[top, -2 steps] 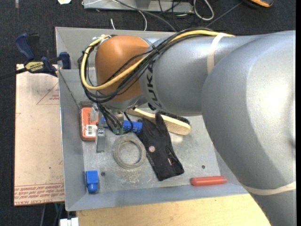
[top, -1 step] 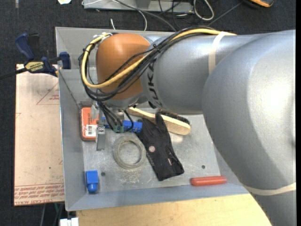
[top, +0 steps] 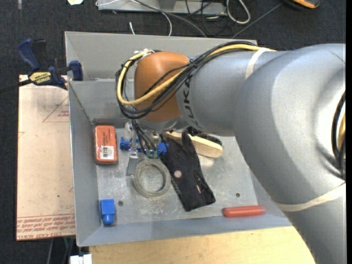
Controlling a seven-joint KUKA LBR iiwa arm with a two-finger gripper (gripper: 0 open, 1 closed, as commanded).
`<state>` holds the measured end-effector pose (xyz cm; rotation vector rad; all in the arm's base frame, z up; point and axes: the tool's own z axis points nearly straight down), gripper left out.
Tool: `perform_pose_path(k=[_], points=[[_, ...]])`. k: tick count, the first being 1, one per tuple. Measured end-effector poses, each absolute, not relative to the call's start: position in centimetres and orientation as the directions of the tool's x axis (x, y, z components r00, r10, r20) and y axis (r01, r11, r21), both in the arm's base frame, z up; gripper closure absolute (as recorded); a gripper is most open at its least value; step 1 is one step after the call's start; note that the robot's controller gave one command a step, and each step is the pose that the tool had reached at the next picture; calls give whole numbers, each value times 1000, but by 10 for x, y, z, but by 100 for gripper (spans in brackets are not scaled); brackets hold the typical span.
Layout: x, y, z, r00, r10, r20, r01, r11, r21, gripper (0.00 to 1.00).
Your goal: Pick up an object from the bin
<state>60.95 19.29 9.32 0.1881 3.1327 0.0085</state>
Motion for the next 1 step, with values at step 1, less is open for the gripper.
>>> perform_pose_path(k=[1], points=[[607, 176, 142, -987, 162, -1, 162, 987, 5, 0]])
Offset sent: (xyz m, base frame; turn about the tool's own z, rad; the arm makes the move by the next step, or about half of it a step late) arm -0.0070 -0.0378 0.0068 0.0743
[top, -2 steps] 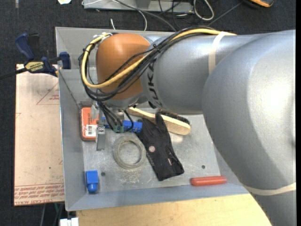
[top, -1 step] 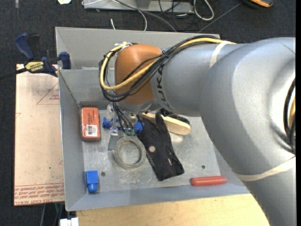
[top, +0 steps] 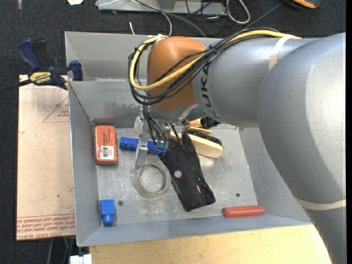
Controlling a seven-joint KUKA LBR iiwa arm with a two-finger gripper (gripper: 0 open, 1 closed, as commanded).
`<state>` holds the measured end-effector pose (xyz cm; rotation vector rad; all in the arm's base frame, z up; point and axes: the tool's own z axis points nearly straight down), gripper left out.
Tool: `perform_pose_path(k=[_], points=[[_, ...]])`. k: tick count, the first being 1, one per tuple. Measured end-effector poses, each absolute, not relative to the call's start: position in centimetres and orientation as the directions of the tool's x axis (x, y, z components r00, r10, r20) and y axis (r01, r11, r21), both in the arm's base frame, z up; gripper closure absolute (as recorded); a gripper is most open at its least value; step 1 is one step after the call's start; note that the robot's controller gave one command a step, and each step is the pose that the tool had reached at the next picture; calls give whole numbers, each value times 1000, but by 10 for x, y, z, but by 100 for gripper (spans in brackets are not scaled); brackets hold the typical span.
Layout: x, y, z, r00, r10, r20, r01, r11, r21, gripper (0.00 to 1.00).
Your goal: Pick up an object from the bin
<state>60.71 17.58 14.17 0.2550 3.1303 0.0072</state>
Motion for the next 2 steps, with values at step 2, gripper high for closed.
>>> perform_pose_path(k=[2], points=[[632, 136, 71, -936, 351, -4, 351, 936, 13, 0]])
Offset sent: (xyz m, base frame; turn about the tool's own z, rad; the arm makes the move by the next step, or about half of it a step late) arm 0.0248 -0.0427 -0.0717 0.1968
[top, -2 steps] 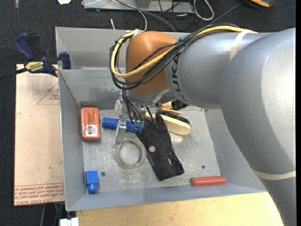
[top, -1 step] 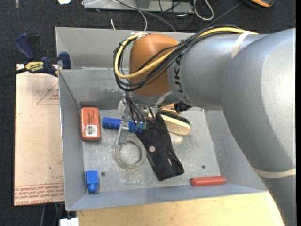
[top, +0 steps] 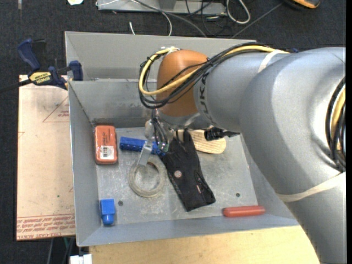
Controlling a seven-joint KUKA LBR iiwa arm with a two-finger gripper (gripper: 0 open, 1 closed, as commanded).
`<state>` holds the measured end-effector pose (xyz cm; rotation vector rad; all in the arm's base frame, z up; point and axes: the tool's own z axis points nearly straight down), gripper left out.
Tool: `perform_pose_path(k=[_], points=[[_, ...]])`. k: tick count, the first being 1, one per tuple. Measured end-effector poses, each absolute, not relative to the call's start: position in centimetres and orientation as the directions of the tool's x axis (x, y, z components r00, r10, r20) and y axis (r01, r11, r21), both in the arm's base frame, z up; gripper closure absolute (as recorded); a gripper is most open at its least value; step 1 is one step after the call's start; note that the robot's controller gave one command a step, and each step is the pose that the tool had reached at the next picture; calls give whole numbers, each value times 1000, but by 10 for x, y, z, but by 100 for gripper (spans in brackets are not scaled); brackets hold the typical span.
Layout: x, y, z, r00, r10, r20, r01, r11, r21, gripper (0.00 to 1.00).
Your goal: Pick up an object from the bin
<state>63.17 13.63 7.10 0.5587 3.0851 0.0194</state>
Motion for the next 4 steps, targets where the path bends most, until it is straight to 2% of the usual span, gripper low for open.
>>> perform_pose_path(k=[1, 2, 3, 4], points=[[626, 140, 74, -951, 308, -16, 308, 951, 15, 100], [626, 140, 74, -951, 309, -16, 308, 951, 15, 100], [626, 140, 85, -951, 309, -14, 309, 951, 16, 100], [623, 140, 121, -951, 309, -7, 309, 951, 12, 100]])
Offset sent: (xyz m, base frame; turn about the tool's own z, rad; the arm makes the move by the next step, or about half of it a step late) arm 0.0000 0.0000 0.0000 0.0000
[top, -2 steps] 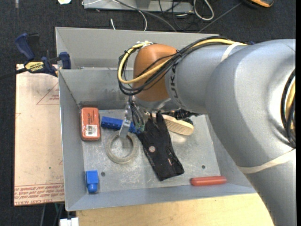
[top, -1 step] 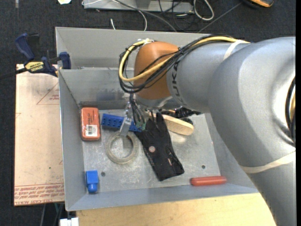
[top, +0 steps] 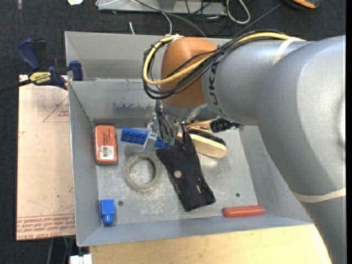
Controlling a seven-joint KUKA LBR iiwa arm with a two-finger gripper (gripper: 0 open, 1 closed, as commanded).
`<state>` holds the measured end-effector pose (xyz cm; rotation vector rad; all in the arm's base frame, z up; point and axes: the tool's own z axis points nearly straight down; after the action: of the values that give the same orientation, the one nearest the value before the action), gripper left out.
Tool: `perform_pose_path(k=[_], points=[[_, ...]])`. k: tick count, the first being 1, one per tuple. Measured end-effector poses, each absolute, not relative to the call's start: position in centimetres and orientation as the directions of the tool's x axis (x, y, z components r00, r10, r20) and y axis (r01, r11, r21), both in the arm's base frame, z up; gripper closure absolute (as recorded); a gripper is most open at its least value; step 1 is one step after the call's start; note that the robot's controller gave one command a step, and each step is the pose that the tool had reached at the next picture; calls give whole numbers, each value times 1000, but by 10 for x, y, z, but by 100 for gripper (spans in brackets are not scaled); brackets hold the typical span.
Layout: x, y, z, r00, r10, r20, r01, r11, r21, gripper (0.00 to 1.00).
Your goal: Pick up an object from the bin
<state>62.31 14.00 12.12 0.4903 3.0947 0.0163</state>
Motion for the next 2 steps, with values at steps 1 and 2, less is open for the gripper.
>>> perform_pose_path(k=[1, 2], points=[[623, 140, 171, -951, 308, -7, 308, 951, 13, 100], [625, 141, 198, -951, 308, -14, 308, 951, 17, 100]])
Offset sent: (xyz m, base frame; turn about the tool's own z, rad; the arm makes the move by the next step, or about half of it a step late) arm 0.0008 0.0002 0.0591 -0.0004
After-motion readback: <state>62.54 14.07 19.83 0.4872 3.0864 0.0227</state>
